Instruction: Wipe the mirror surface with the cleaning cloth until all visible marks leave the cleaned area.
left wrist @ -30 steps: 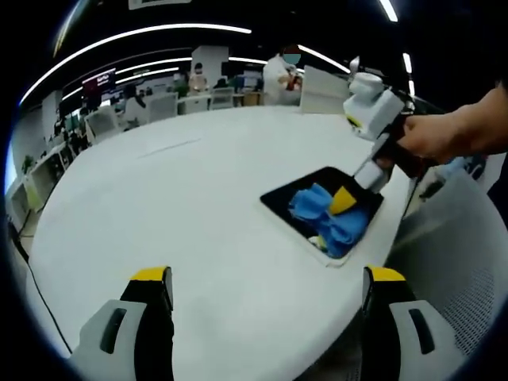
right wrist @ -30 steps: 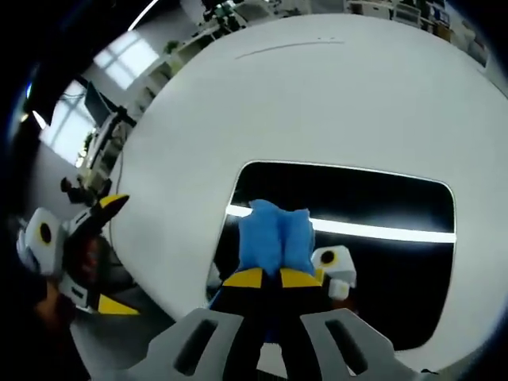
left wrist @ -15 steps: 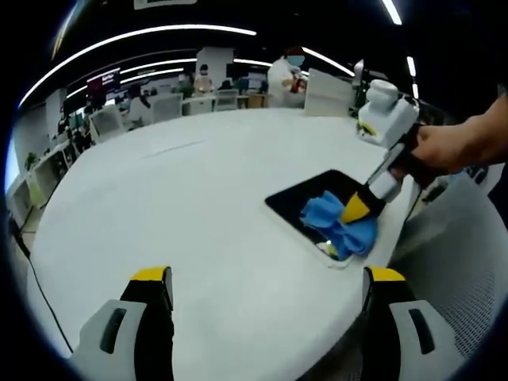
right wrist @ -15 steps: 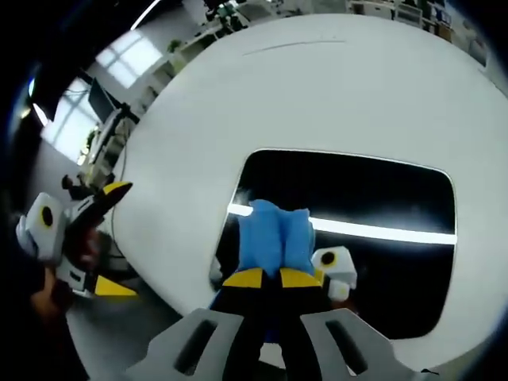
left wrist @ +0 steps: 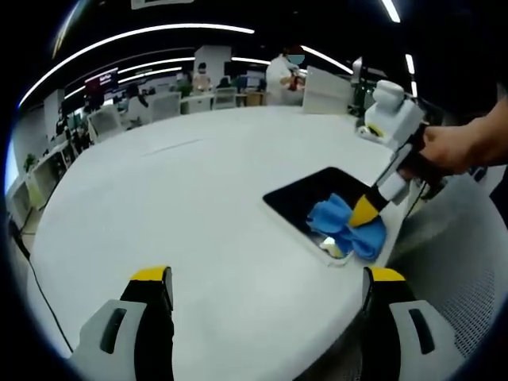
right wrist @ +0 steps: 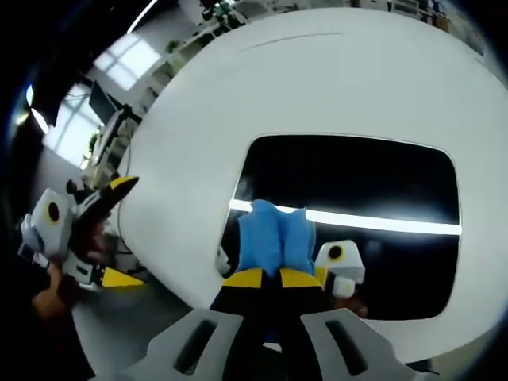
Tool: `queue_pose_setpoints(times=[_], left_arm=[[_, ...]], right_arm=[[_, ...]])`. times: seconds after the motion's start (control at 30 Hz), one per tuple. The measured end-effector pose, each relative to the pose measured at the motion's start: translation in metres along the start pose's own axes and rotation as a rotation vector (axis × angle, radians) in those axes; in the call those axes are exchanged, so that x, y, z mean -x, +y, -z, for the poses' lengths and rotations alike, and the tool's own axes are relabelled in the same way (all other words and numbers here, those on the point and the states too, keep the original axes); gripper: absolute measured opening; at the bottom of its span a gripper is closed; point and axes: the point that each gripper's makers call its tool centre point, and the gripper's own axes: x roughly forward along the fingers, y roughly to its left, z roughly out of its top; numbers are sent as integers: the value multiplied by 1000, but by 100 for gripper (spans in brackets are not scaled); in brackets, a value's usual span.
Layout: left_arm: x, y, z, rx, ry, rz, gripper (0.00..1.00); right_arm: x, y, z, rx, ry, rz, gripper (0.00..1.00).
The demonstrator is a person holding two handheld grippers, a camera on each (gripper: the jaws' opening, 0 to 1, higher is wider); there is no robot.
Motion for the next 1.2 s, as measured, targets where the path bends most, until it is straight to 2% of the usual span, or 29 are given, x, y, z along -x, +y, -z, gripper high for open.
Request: queue_pose_setpoints(times=[0.93,1.07,1.2], left_arm=[[2,1,-2,-6,-7,-5,99],[4,5,-2,21,-19,-19,99],[2,2,-2,-3,-9,-5,99]], right_arm=[[1,6,10,9,19,-10,0],[3,7,12,-5,19,-18,0],[2,7,13,-7,28,-20,0]])
